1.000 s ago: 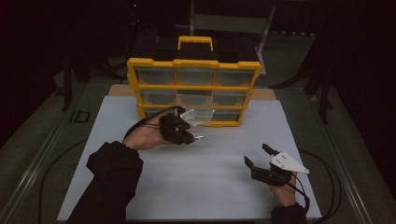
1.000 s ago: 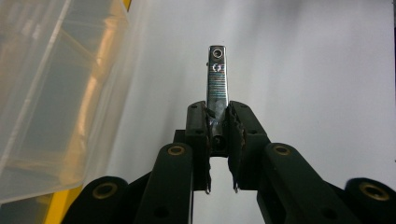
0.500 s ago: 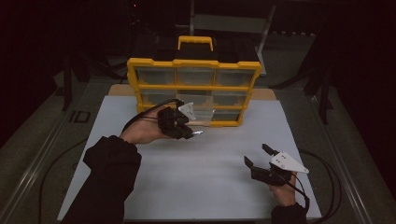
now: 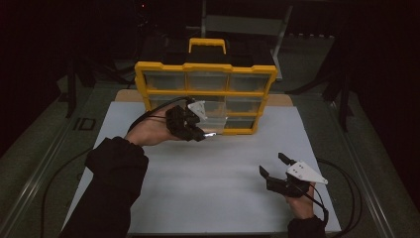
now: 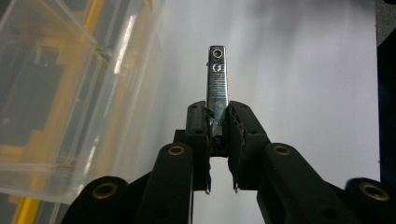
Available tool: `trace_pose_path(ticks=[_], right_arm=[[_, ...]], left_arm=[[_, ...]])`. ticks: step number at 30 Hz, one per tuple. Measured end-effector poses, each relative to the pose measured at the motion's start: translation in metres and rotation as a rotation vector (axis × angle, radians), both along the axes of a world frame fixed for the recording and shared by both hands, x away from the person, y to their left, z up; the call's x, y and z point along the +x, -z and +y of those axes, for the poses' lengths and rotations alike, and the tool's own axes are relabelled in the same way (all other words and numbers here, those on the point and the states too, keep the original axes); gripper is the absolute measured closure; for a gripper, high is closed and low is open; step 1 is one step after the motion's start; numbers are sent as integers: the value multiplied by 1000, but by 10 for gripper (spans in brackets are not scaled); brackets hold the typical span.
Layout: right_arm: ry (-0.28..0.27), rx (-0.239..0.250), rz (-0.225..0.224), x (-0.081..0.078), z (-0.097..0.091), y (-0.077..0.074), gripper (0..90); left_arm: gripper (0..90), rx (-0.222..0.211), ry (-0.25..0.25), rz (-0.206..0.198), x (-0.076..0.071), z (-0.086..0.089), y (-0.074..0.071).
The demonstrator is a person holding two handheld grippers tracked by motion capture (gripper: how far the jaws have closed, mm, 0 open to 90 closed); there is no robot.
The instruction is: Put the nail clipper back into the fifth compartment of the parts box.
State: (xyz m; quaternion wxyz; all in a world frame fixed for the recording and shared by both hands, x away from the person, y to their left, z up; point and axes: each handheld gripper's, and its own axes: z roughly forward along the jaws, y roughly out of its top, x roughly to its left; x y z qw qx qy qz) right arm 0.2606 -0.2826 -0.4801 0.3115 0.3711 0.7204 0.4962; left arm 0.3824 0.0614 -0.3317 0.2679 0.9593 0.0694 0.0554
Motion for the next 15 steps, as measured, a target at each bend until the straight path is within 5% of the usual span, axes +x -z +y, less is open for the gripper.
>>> trace_pose_path(ticks=[15], right_arm=[[0,0,1,0,0,0,175]], left_arm=[[806,6,-24,-5,12,5,-18]])
